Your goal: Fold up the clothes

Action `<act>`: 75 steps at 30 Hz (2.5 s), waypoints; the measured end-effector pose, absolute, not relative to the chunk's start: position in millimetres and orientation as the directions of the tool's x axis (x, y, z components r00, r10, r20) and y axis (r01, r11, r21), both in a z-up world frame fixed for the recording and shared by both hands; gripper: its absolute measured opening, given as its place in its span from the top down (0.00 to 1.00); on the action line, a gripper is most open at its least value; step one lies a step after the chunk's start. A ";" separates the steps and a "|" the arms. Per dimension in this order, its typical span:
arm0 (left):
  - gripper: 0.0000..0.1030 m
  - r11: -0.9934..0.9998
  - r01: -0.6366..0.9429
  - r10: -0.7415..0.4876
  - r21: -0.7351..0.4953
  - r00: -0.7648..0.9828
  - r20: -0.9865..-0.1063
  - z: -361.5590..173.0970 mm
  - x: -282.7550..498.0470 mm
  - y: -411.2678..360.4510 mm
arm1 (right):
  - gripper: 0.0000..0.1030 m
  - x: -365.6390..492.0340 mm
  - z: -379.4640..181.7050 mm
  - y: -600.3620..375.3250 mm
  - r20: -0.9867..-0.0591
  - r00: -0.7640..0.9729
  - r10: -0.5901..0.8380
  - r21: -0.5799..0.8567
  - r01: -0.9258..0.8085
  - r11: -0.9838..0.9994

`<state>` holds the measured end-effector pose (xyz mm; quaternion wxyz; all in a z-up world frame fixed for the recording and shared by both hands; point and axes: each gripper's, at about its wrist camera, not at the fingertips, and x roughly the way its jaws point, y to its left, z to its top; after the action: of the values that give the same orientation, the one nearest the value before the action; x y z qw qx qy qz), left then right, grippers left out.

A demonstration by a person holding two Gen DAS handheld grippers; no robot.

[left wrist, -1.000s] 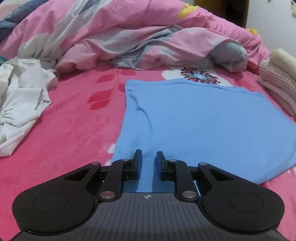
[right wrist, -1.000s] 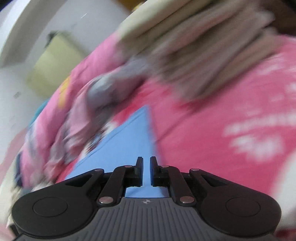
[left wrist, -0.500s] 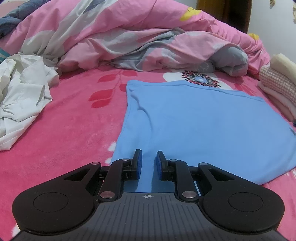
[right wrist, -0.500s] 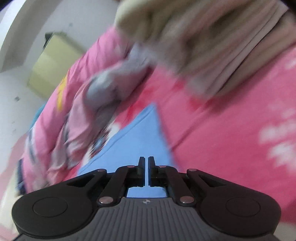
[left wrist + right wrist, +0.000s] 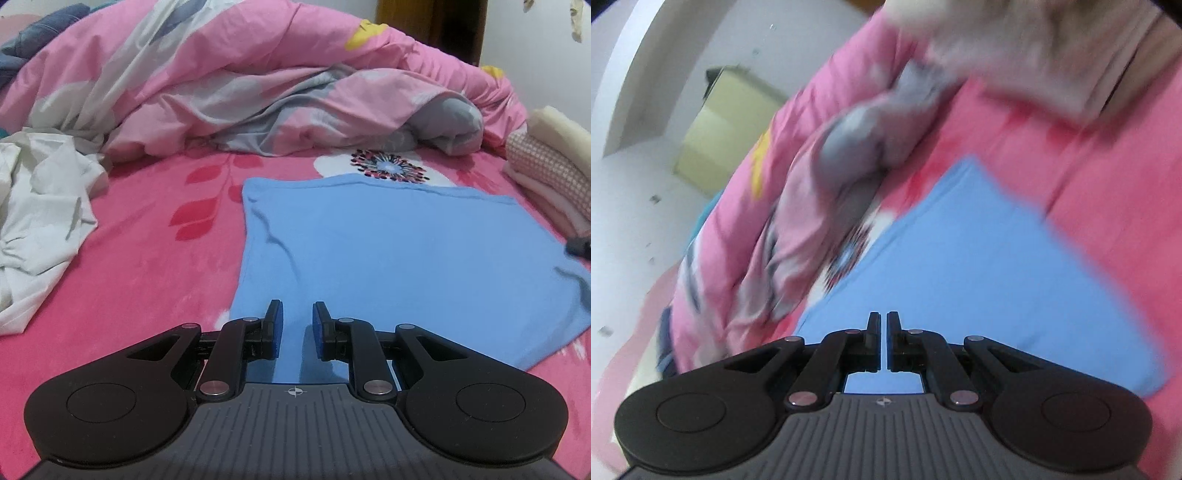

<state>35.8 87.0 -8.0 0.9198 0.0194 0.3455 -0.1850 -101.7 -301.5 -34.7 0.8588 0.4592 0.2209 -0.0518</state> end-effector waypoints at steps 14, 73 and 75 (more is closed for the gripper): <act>0.90 0.964 0.220 -0.265 -0.151 0.719 -0.643 -0.5 71.7 138.3 | 0.99 -118.8 -65.1 -326.2 -0.426 0.904 0.045 0.809 0.358 0.466; 0.83 0.981 0.106 -0.190 -0.163 0.703 -0.686 -24.5 221.2 83.9 | 0.99 -116.9 -70.4 -330.7 -0.403 0.910 0.103 0.843 0.324 0.429; 0.85 0.989 0.100 -0.146 -0.106 0.725 -0.673 -17.7 219.6 80.3 | 0.99 -116.8 -70.5 -331.0 -0.402 0.910 0.104 0.844 0.324 0.428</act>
<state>219.6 80.3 -17.7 0.9281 -0.0312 0.3649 -0.0663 -116.8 -331.0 -70.5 0.8206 0.5305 0.2017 -0.0669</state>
